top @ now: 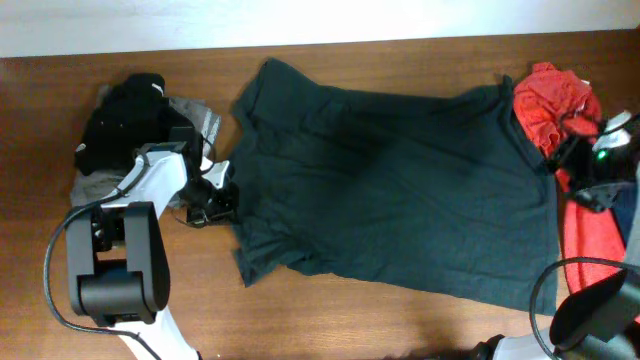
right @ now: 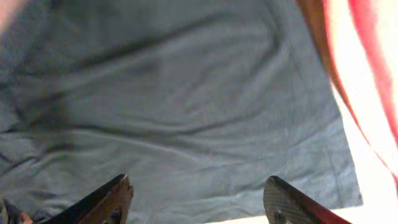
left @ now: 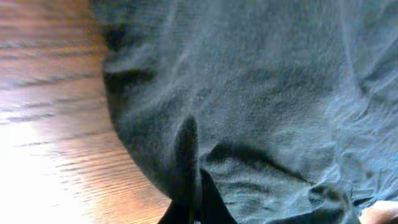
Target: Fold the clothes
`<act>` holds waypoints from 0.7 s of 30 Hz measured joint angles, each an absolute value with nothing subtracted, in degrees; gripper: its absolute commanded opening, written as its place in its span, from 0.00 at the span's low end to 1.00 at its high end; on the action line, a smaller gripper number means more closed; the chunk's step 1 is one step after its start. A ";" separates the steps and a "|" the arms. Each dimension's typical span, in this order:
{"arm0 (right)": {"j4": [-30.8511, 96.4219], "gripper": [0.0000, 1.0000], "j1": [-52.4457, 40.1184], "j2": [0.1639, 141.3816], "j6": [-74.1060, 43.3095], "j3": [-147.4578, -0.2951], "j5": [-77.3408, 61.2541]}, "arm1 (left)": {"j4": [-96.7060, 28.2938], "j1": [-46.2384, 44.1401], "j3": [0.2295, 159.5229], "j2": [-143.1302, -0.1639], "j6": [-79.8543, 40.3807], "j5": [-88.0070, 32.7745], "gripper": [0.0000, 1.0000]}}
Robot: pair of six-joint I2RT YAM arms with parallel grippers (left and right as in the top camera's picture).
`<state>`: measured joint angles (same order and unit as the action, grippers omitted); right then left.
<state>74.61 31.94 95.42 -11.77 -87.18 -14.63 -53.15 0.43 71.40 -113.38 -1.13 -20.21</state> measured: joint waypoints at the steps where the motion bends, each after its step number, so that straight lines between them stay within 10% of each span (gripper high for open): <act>1: 72.79 0.78 32.32 95.44 -12.49 -83.70 -12.29 | -53.17 0.84 71.68 -113.38 -1.13 -20.21 0.01; 21: 60.55 0.64 57.34 95.74 -18.46 -52.45 -5.30 | -53.47 2.07 71.85 -113.38 -1.13 -20.21 0.11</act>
<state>60.55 57.34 95.74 -18.46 -52.45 -5.30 -53.47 2.07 71.85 -113.38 -1.13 -20.21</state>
